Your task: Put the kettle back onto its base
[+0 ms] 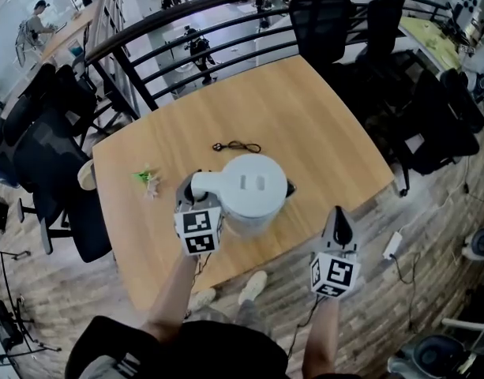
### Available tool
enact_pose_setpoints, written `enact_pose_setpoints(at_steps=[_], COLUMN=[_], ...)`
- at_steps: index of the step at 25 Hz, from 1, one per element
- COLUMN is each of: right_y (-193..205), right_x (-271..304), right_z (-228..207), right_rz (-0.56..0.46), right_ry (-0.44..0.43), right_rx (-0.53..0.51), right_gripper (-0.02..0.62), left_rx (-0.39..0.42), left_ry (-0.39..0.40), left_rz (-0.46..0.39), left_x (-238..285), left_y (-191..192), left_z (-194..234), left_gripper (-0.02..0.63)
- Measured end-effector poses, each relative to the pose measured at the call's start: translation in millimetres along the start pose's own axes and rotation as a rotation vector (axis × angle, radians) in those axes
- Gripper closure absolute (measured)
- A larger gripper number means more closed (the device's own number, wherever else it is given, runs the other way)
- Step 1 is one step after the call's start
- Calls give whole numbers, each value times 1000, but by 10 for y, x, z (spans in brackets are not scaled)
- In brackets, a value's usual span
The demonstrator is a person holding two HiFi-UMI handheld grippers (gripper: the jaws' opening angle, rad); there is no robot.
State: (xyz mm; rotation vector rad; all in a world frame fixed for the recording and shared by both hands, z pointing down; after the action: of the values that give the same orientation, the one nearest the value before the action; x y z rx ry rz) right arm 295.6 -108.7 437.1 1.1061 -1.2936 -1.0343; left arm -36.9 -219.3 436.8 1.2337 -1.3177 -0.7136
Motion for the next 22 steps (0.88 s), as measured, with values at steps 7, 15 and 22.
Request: enact_pose_setpoints(at_steps=[7, 15, 22], right_y=[131, 363, 495], right_x=[299, 502, 593], right_z=[-124, -208, -270], right_rz=[3, 24, 54], right_ry=[-30, -49, -44], right_rx=[10, 10, 44], right_gripper=[597, 597, 597], left_rx=[3, -13, -8], left_ry=[-22, -36, -40], left_rz=[-13, -3, 10], left_x=[324, 626, 824], left_y=[41, 190, 289], left_z=[-163, -264, -379], left_gripper=[525, 523, 522])
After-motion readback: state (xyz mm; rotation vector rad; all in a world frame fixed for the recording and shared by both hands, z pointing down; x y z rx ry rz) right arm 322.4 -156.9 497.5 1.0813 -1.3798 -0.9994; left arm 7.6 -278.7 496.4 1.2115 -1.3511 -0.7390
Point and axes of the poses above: the fingertips, and each gripper's own axes: x forward along the fingers, z to its left, y out of its underside, the point moved 8 cm from there along -x, backward along the fingers, and after that the axes turned 7 degrees about x, right-handed, at the moved point
